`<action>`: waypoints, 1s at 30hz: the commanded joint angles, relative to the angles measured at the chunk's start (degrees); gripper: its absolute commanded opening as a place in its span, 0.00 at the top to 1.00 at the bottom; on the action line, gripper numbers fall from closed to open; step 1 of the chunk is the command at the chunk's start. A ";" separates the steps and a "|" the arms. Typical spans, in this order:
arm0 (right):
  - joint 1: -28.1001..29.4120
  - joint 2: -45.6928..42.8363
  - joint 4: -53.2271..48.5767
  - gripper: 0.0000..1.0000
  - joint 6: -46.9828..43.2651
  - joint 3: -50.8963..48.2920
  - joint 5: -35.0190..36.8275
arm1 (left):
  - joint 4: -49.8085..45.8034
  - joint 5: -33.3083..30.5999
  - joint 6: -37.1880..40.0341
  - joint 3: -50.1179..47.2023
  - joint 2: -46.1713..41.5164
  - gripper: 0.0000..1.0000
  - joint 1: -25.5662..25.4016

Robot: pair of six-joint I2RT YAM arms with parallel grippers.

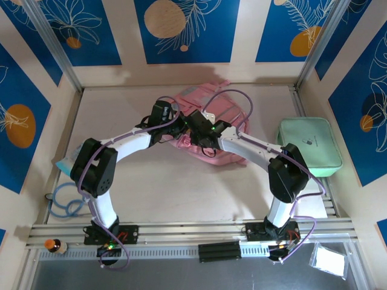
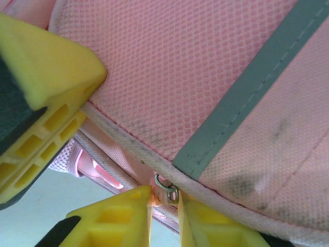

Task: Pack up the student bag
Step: Zip the student bag at the top-center of the table.

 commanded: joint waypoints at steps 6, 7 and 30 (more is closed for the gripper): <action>-1.03 1.58 2.50 0.82 -2.50 2.21 2.45 | 4.65 2.97 -0.14 2.01 0.85 1.00 -0.94; -1.03 2.08 2.56 0.82 -2.79 2.71 2.60 | 4.82 3.25 -0.38 1.97 1.11 1.00 -0.94; -3.68 -16.11 9.57 0.92 -16.66 -19.50 2.63 | -3.07 2.79 7.52 3.51 1.29 1.00 6.15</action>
